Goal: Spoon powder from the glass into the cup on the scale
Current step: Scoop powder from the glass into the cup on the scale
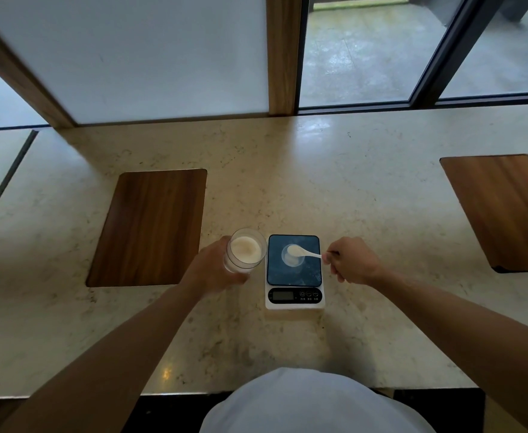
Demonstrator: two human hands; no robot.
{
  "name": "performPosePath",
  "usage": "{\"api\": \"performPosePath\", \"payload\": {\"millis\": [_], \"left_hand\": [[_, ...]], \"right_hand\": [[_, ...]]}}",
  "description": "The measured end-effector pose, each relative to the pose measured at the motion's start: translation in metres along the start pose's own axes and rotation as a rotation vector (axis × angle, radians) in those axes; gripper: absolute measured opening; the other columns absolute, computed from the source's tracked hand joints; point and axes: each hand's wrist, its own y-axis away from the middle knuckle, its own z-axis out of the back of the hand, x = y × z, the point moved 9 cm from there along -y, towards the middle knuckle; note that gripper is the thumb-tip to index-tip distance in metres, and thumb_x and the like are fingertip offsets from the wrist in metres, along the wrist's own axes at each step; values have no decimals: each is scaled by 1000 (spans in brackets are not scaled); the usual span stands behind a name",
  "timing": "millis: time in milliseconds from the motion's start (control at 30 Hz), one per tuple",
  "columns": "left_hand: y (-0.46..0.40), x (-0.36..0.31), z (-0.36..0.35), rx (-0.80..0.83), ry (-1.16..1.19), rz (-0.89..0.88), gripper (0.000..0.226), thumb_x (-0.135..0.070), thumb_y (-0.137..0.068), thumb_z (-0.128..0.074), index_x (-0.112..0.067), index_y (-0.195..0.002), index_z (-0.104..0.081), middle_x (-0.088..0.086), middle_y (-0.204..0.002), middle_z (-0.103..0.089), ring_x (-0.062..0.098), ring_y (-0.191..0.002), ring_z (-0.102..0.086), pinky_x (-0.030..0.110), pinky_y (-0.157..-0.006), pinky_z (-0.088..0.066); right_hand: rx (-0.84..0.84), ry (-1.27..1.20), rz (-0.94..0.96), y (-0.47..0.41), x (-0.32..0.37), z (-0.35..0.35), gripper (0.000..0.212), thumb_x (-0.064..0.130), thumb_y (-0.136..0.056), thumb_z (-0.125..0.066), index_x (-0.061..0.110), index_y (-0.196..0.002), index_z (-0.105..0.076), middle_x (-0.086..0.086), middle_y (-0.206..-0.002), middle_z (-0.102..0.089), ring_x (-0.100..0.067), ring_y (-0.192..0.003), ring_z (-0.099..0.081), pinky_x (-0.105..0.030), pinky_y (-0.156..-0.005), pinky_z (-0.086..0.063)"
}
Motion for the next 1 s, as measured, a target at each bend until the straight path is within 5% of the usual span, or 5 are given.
{"api": "performPosePath", "payload": {"millis": [567, 1000], "left_hand": [[-1, -9, -1, 3, 8, -4, 81, -52, -57, -83, -30, -129, -52, -13, -113, -64, 12, -101, -63, 33, -87, -53], [0, -13, -2, 4, -7, 9, 82, -53, -56, -81, -30, -129, -52, -12, -114, -64, 11, -100, -62, 30, -86, -50]], "right_hand": [[-55, 229, 91, 3, 11, 6, 32, 22, -103, -48, 4, -94, -73, -10, -80, -71, -24, -65, -67, -37, -69, -58], [-122, 434, 344, 15, 30, 7, 33, 26, -104, -43, 9, -91, -67, 2, -71, -56, -15, -57, -52, -26, -56, -38]]}}
